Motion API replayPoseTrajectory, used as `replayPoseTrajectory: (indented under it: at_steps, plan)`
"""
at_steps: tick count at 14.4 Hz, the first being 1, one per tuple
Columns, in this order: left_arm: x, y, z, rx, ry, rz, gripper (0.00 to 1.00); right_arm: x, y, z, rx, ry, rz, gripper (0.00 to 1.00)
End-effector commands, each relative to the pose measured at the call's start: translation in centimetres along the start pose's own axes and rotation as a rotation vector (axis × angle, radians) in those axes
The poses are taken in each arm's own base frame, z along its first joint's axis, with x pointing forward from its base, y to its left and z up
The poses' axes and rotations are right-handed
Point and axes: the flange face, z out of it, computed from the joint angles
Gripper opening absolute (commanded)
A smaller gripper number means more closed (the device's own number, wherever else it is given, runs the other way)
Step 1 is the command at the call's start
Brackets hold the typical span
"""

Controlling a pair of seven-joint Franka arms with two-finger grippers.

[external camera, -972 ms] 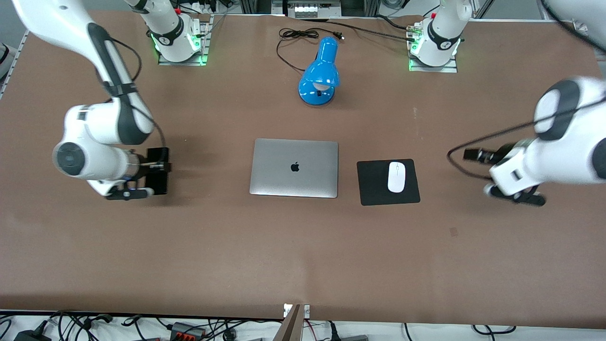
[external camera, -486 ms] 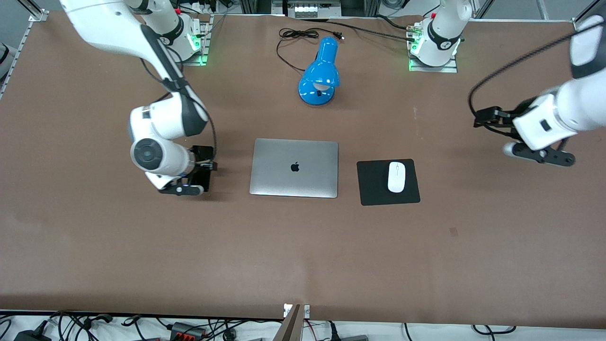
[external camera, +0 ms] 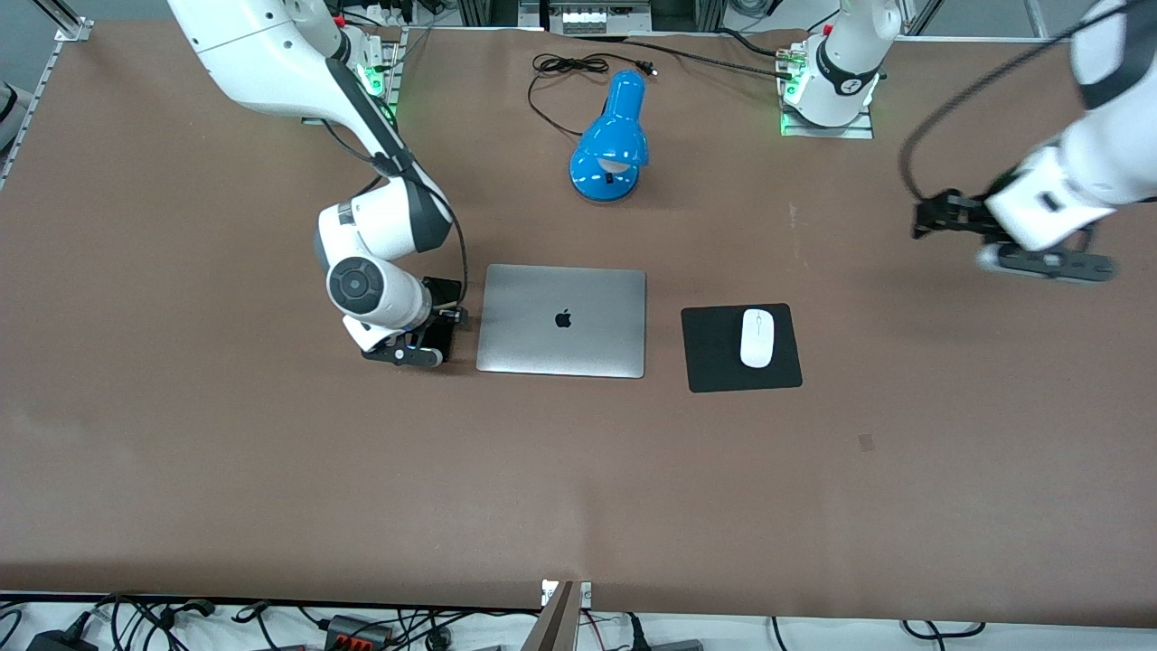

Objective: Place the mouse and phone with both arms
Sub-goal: 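Carry the phone beside the laptop with the right gripper while the left gripper withdraws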

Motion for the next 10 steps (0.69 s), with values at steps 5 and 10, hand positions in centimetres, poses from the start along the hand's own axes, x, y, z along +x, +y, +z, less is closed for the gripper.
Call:
replayPoseTrajectory:
  at_steps: [5, 10]
  plan:
    - [-1.4, -1.5, -2.2, -0.004, 0.029, -0.024, 1.0, 0.4, 0.3, 1.4, 0.005, -0.016, 0.029, 0.24]
    - [-1.1, 0.6, -3.3, 0.093, 0.049, -0.067, 1.0, 0.8, 0.7, -1.6, 0.021, 0.013, 0.032, 1.0]
